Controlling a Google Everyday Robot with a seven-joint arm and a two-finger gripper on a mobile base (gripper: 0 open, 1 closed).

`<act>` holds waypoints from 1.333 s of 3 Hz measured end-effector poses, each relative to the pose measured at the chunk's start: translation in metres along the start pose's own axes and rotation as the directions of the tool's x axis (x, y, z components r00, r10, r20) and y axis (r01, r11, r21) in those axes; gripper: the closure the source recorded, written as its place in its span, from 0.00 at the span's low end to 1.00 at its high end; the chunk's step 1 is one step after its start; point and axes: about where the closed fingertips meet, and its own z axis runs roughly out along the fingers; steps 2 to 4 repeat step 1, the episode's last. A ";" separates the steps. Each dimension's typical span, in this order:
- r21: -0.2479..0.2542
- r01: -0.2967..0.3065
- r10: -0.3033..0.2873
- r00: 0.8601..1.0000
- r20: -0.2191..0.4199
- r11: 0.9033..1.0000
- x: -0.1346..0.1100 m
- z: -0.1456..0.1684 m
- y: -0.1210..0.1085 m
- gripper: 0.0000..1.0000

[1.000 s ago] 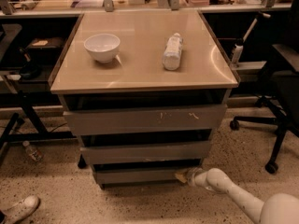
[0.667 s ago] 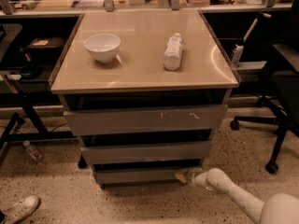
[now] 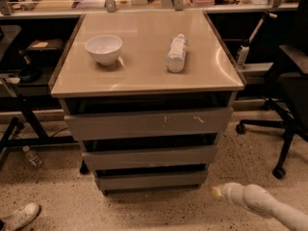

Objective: Close bottom drawer

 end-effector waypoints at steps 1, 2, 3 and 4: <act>0.049 0.000 0.000 1.000 0.003 0.999 -0.014 -0.028 -0.007 0.82; 0.049 0.000 0.000 1.000 0.003 0.999 -0.014 -0.028 -0.007 0.82; 0.049 0.000 0.000 1.000 0.003 0.999 -0.014 -0.028 -0.007 0.82; 0.049 0.000 0.000 1.000 0.003 0.999 -0.014 -0.028 -0.007 0.82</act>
Offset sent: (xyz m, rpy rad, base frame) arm 0.0000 0.0000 0.0000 0.0000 0.0000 0.0000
